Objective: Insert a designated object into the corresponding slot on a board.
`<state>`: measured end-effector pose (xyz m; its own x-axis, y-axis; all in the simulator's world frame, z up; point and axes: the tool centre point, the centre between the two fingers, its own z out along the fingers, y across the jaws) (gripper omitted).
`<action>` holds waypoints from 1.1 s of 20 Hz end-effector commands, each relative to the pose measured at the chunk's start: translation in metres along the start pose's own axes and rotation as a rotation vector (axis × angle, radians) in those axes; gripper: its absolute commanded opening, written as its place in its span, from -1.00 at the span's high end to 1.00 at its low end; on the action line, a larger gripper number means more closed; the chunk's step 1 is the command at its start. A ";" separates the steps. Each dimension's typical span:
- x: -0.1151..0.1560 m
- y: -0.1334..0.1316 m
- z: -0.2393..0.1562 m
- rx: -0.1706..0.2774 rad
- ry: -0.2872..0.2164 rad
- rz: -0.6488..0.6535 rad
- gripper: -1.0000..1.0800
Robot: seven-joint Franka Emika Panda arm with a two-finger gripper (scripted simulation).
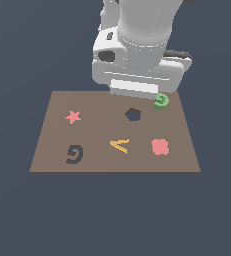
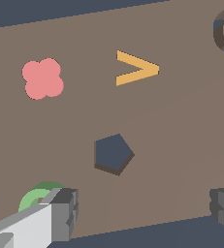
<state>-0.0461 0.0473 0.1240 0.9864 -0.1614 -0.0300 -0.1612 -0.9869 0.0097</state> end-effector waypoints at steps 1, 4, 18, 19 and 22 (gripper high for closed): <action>-0.012 -0.015 0.011 0.002 0.004 0.030 -0.92; -0.026 -0.035 0.025 0.005 0.009 0.070 -0.92; -0.059 -0.102 0.069 0.012 0.027 0.191 -0.92; -0.060 -0.104 0.071 0.012 0.027 0.195 -0.92; -0.061 -0.109 0.074 0.013 0.029 0.203 -0.92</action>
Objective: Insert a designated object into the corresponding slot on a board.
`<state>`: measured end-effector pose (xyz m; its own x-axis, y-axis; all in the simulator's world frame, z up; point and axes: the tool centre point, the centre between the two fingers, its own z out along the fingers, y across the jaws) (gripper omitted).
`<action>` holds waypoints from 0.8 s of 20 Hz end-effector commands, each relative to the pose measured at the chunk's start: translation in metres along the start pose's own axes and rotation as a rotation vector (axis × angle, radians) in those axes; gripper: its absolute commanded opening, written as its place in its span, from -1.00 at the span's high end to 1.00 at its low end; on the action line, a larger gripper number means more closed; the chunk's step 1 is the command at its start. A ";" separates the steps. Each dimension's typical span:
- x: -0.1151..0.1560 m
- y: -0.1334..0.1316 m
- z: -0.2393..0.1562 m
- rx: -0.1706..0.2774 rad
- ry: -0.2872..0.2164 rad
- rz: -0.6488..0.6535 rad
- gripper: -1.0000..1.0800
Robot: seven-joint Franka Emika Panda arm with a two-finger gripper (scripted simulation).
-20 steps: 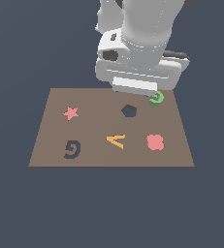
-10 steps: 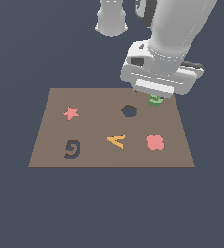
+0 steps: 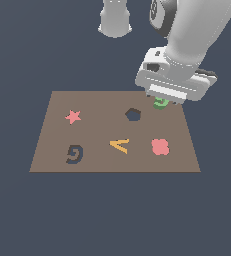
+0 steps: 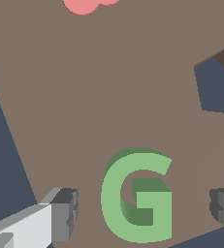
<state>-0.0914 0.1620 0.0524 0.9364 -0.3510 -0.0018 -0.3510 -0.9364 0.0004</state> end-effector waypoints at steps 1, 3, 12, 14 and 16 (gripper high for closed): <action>-0.001 -0.003 0.002 0.000 0.002 0.007 -0.92; -0.002 -0.004 0.002 0.001 0.002 0.008 -0.92; -0.001 -0.004 0.019 0.000 0.002 0.008 -0.92; -0.001 -0.004 0.022 0.000 0.002 0.008 -0.92; -0.001 -0.004 0.023 0.000 0.002 0.008 1.00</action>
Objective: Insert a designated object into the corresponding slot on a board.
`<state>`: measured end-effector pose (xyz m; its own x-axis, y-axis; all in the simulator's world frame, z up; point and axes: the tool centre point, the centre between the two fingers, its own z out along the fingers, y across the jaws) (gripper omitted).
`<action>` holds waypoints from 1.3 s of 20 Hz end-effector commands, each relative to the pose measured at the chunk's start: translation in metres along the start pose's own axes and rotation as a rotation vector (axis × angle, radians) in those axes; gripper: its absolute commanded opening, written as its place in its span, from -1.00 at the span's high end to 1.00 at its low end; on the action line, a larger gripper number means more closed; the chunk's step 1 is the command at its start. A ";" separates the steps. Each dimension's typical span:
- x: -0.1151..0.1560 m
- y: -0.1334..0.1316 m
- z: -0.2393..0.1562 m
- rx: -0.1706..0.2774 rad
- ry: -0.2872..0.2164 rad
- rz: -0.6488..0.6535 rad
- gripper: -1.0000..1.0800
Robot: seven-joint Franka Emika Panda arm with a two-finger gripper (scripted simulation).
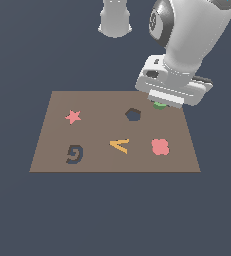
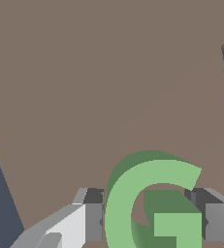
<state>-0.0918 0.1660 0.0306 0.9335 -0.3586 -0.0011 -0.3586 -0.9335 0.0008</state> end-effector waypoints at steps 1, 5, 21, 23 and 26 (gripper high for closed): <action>0.000 0.000 0.001 0.001 0.001 0.000 1.00; 0.000 0.000 0.001 0.001 0.001 0.000 1.00; 0.018 0.018 -0.001 0.001 0.001 -0.021 1.00; 0.027 0.026 -0.001 0.001 0.001 -0.030 1.00; 0.042 0.040 -0.002 0.001 0.001 -0.048 1.00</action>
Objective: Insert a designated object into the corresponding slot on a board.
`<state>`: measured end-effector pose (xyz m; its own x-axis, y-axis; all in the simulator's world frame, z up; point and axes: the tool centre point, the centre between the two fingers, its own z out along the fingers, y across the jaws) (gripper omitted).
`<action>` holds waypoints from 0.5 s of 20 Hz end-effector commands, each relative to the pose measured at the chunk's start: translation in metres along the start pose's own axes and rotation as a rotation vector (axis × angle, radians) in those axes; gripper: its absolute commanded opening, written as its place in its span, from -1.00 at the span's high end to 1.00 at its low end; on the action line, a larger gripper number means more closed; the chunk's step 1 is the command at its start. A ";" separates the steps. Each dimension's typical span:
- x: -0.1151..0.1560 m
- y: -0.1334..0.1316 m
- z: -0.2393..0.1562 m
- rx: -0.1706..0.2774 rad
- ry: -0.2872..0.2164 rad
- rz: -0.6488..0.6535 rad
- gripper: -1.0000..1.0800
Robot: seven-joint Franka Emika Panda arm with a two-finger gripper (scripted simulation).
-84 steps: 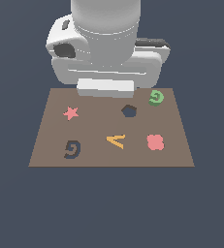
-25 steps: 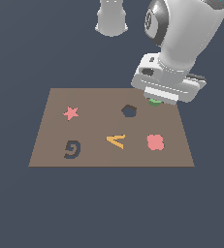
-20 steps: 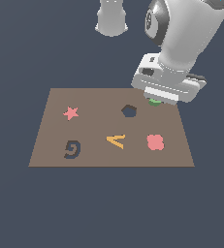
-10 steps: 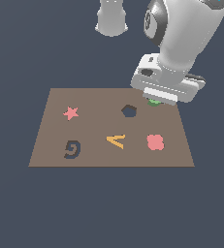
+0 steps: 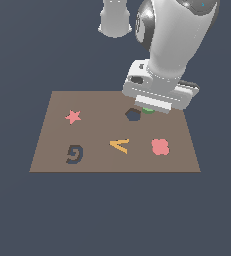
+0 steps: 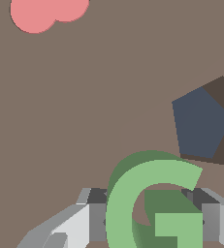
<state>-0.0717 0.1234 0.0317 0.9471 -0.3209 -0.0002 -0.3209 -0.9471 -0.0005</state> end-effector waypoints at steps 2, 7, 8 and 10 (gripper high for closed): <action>0.020 0.020 -0.001 0.000 0.000 -0.022 1.00; 0.056 0.054 -0.003 0.000 0.000 -0.061 1.00; 0.064 0.060 -0.003 0.000 0.000 -0.070 1.00; 0.080 0.074 -0.003 0.000 0.000 -0.087 1.00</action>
<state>-0.0278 0.0415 0.0345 0.9680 -0.2508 -0.0002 -0.2508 -0.9680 -0.0003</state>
